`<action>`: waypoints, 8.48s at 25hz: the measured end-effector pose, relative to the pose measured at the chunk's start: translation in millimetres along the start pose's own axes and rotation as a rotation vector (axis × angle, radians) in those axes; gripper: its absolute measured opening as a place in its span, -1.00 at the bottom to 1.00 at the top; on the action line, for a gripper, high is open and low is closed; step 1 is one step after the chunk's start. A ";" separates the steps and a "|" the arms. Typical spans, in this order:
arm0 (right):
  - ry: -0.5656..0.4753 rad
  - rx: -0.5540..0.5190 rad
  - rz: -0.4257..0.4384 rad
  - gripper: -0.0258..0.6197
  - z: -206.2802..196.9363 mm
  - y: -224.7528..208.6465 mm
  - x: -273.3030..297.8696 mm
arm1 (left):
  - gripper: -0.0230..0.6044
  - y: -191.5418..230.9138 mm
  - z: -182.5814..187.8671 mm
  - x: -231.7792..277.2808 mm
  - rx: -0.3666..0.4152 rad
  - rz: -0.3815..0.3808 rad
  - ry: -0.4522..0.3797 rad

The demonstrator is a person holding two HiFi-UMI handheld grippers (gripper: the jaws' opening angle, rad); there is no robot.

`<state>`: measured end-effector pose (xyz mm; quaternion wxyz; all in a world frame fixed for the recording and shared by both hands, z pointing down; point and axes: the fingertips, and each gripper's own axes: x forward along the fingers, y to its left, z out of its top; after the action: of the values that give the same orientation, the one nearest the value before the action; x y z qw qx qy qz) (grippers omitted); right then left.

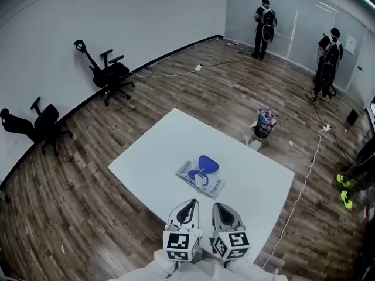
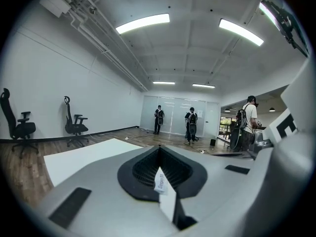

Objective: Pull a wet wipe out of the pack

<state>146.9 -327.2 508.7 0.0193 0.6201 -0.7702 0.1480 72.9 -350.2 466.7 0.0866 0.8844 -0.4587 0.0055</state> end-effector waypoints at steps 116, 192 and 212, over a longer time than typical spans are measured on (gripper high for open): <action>0.385 0.025 -0.096 -0.63 -120.9 -39.2 168.8 | -0.93 140.9 -39.6 -31.8 -0.053 0.309 0.159; 0.275 0.009 -0.056 -0.89 -67.0 -37.2 162.6 | -0.93 125.0 -19.4 -33.4 -0.060 0.294 0.094; 0.251 0.003 -0.059 -0.89 -47.3 -34.4 166.3 | -0.93 128.6 -14.3 -30.1 -0.070 0.295 0.081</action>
<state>134.4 -479.6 596.4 0.1186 0.6193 -0.7428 0.2249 -48.0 -396.1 497.2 0.1342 0.8028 -0.5798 0.0379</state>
